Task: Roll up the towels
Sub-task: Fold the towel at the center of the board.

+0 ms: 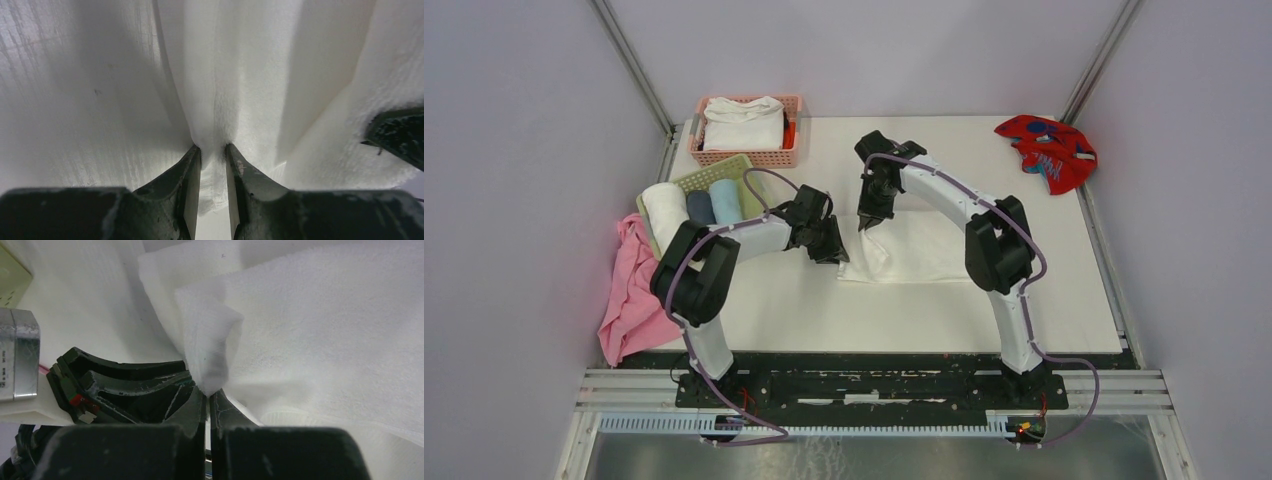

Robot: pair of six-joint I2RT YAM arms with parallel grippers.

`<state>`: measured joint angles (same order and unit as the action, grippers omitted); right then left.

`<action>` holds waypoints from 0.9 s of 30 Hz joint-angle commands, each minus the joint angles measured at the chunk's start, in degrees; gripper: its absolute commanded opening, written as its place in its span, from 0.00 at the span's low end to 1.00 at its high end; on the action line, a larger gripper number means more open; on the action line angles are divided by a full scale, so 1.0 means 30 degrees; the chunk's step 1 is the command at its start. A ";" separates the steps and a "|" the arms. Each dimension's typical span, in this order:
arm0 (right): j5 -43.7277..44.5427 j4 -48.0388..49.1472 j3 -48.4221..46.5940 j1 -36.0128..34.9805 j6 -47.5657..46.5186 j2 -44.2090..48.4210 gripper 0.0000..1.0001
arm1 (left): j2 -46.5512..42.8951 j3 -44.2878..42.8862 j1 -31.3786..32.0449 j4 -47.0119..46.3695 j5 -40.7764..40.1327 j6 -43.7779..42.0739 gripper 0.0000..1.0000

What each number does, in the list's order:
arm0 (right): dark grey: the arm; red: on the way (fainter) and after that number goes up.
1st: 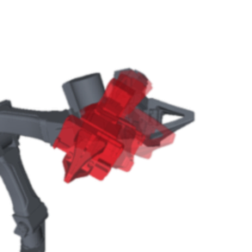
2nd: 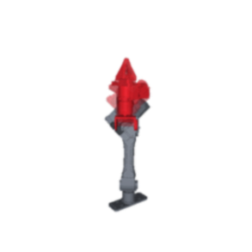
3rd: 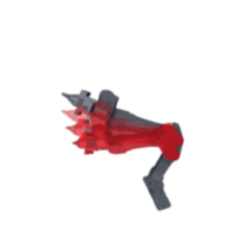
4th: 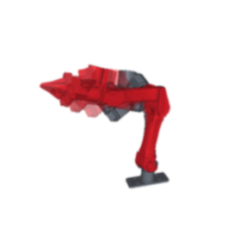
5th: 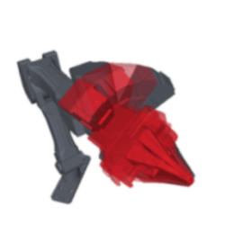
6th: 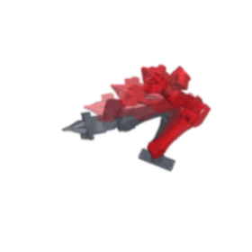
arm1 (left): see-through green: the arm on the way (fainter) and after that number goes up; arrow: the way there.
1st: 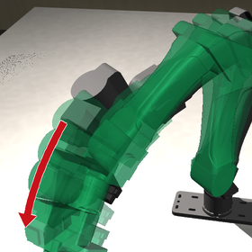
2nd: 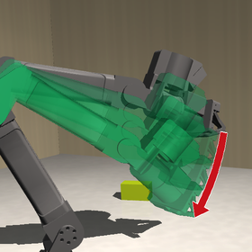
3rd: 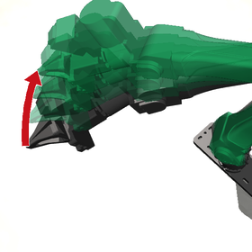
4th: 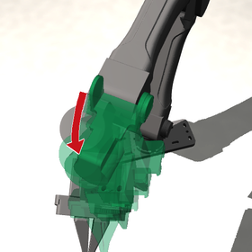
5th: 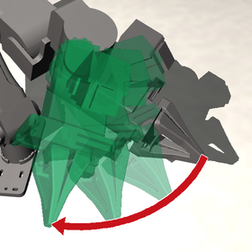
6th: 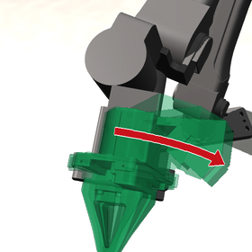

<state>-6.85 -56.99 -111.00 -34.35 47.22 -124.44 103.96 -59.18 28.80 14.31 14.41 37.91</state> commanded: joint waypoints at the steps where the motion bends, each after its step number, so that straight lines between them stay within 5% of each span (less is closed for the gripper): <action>1: -0.0838 0.1697 -0.0190 -0.0252 0.1016 -0.0182 0.02 | -0.0345 0.0533 0.0226 -0.0009 -0.1075 0.0552 0.33; 8: -0.1563 0.2751 -0.0032 -0.0269 0.1535 -0.0663 0.16 | -0.0648 0.0926 0.0419 -0.0197 -0.1588 0.0946 0.35; 16: -0.1594 0.3050 0.0989 0.0096 0.0231 0.0848 0.55 | -0.2421 0.1625 0.0265 0.1017 -0.4445 0.1465 0.55; 21: -0.1332 0.4889 0.5310 0.1907 -0.1900 0.4741 0.63 | -0.4389 0.2649 -0.0116 0.2147 -0.6371 0.1456 0.60; 27: -0.4615 0.8659 1.2147 0.5395 -0.3855 0.9038 0.64 | -0.6277 0.2310 0.0212 0.3109 -0.6629 0.1316 0.62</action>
<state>-14.61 -40.49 -83.09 -23.75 41.17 -105.16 90.21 -51.13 28.60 21.85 -2.33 41.10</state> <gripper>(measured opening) 0.645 0.616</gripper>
